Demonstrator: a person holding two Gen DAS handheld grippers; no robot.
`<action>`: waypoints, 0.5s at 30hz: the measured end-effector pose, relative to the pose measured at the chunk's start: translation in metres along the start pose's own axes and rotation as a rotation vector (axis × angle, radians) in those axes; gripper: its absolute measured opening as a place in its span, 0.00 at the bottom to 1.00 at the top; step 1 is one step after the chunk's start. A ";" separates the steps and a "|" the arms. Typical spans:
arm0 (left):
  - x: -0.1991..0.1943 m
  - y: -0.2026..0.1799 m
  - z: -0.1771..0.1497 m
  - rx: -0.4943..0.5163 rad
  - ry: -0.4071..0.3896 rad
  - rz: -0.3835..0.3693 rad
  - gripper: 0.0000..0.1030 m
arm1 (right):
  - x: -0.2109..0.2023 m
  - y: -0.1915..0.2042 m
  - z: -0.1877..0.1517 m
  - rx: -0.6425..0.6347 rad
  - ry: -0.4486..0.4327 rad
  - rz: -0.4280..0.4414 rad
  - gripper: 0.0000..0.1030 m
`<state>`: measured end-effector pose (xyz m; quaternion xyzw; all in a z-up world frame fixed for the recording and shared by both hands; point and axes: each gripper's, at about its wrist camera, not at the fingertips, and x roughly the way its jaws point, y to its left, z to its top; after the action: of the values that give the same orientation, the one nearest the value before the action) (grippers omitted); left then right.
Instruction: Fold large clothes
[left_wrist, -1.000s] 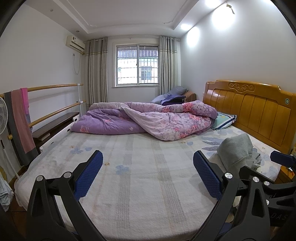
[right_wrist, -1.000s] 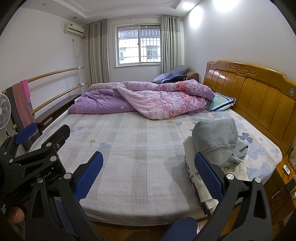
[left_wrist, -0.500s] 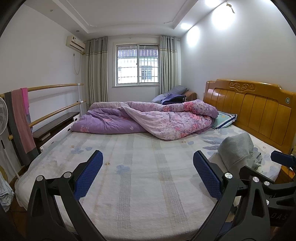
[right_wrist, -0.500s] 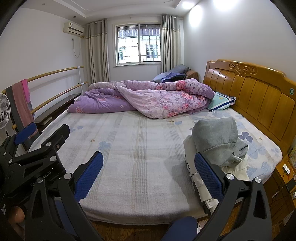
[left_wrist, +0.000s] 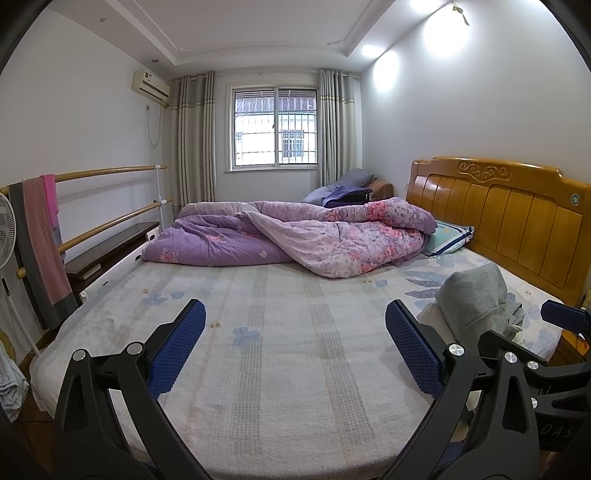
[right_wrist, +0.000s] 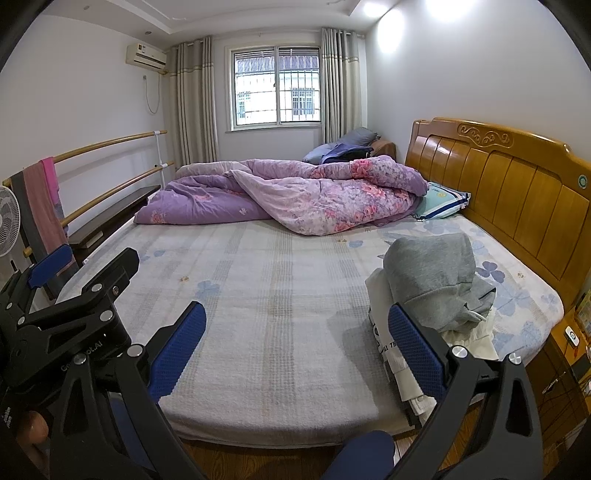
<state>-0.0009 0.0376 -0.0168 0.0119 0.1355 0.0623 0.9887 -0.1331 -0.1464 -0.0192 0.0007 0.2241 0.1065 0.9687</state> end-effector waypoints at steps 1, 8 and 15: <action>0.000 0.001 0.000 0.000 -0.001 -0.001 0.95 | 0.000 0.000 0.000 0.001 0.000 0.001 0.93; 0.000 -0.001 0.000 0.000 -0.001 0.000 0.95 | 0.001 -0.001 0.001 0.002 0.002 0.002 0.93; 0.000 -0.001 0.000 0.001 -0.001 0.000 0.95 | 0.001 -0.001 0.001 0.002 0.003 0.000 0.93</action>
<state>-0.0010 0.0366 -0.0167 0.0123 0.1348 0.0623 0.9888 -0.1320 -0.1472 -0.0189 0.0014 0.2254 0.1065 0.9684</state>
